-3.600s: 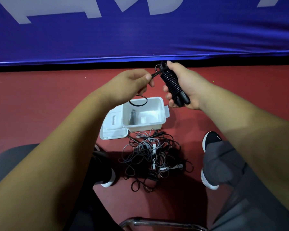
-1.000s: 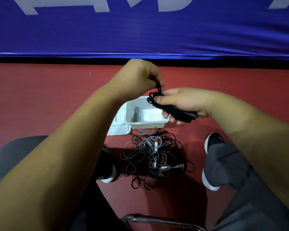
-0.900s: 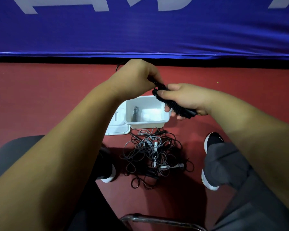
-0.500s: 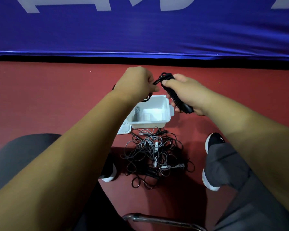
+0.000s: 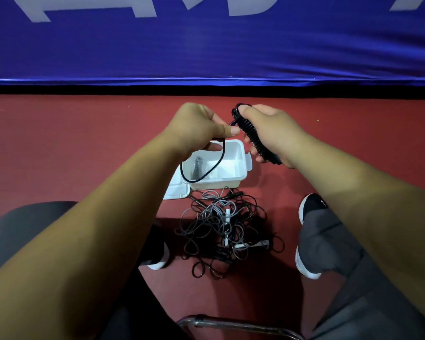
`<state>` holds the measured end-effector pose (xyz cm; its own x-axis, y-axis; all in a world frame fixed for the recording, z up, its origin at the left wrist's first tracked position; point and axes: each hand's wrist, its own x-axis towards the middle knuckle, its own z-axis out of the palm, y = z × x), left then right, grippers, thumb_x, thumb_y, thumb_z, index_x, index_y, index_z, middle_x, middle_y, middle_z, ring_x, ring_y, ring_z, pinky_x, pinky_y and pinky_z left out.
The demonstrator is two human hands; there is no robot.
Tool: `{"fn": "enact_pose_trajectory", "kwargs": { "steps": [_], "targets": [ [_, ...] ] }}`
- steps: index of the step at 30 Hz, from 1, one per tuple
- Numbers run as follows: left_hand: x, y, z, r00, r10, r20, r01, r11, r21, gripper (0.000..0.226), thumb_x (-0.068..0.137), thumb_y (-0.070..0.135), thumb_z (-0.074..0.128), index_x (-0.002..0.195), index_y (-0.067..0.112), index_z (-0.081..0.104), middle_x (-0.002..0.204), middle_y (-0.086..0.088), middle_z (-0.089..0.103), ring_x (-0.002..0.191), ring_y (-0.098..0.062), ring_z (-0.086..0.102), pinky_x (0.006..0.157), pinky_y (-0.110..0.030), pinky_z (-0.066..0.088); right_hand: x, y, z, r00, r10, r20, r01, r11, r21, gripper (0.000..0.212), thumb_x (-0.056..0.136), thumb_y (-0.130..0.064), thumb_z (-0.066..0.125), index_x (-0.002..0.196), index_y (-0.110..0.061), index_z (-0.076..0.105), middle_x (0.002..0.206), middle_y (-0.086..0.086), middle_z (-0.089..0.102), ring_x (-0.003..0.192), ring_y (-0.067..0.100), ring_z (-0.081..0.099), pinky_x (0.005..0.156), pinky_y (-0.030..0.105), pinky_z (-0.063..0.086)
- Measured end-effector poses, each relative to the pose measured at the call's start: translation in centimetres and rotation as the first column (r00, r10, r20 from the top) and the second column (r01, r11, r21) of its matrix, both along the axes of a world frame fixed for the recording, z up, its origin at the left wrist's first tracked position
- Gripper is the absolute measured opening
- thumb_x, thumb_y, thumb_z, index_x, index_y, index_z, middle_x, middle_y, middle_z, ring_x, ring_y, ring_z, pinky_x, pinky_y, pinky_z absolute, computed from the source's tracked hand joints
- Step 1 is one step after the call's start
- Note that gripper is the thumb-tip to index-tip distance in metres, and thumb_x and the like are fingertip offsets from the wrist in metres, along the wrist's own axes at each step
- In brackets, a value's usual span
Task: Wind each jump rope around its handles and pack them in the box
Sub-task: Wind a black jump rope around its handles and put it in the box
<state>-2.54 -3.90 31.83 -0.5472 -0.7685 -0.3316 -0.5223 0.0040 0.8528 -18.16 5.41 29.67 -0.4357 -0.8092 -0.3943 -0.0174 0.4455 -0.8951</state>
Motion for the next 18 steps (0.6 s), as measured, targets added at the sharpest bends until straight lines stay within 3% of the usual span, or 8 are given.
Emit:
{"fn": "enact_pose_trajectory", "kwargs": {
  "steps": [3, 7, 13, 16, 18],
  "targets": [
    [0.0, -0.2, -0.1, 0.972, -0.090, 0.215, 0.115, 0.988, -0.106, 0.033, 0.078, 0.042, 0.091, 0.084, 0.011, 0.079, 0.081, -0.009, 0.077, 0.068, -0.021, 0.071, 0.072, -0.037, 0.067, 0.1, 0.3, -0.4, 0.994, 0.048, -0.101, -0.047, 0.999, 0.005, 0.035, 0.097, -0.058, 0.061, 0.100, -0.025, 0.072, 0.075, 0.006, 0.069, 0.056, 0.025, 0.061, 0.052, 0.040, 0.055],
    [-0.2, -0.1, -0.3, 0.890, -0.187, 0.415, 0.283, 0.941, -0.184, 0.035, 0.087, 0.047, 0.083, 0.081, 0.013, 0.078, 0.076, -0.004, 0.078, 0.073, -0.026, 0.077, 0.076, -0.041, 0.066, 0.4, 0.7, -0.5, 0.969, 0.128, -0.211, -0.117, 0.991, 0.063, 0.047, 0.097, -0.060, 0.061, 0.100, -0.015, 0.074, 0.084, 0.012, 0.075, 0.054, 0.021, 0.065, 0.057, 0.052, 0.064],
    [-0.9, 0.8, -1.6, 0.857, -0.257, 0.446, 0.364, 0.915, -0.172, 0.032, 0.099, 0.025, 0.072, 0.078, 0.002, 0.066, 0.069, -0.009, 0.077, 0.069, -0.029, 0.077, 0.073, -0.044, 0.066, 0.8, 0.7, -0.7, 0.929, 0.191, -0.316, -0.161, 0.980, 0.118, 0.045, 0.098, -0.060, 0.060, 0.095, -0.018, 0.073, 0.082, 0.007, 0.076, 0.052, 0.018, 0.067, 0.055, 0.050, 0.065],
    [-0.4, -0.1, -1.5, 0.845, -0.262, 0.466, 0.410, 0.877, -0.250, 0.037, 0.092, 0.035, 0.080, 0.077, 0.003, 0.067, 0.070, -0.004, 0.069, 0.062, -0.023, 0.063, 0.063, -0.032, 0.052, 0.7, 0.5, -0.7, 0.940, 0.180, -0.291, -0.150, 0.981, 0.122, 0.046, 0.098, -0.060, 0.061, 0.097, -0.016, 0.074, 0.081, 0.007, 0.075, 0.053, 0.019, 0.067, 0.055, 0.051, 0.065],
    [0.2, -1.0, -1.3, 0.882, -0.282, 0.378, 0.387, 0.891, -0.239, 0.037, 0.090, 0.045, 0.080, 0.084, 0.009, 0.074, 0.076, 0.000, 0.071, 0.068, -0.018, 0.061, 0.066, -0.030, 0.045, 0.5, 0.3, -0.6, 0.961, 0.139, -0.238, -0.118, 0.988, 0.101, 0.049, 0.098, -0.059, 0.061, 0.099, -0.012, 0.074, 0.079, 0.008, 0.073, 0.054, 0.021, 0.067, 0.056, 0.052, 0.063]
  ]
}}
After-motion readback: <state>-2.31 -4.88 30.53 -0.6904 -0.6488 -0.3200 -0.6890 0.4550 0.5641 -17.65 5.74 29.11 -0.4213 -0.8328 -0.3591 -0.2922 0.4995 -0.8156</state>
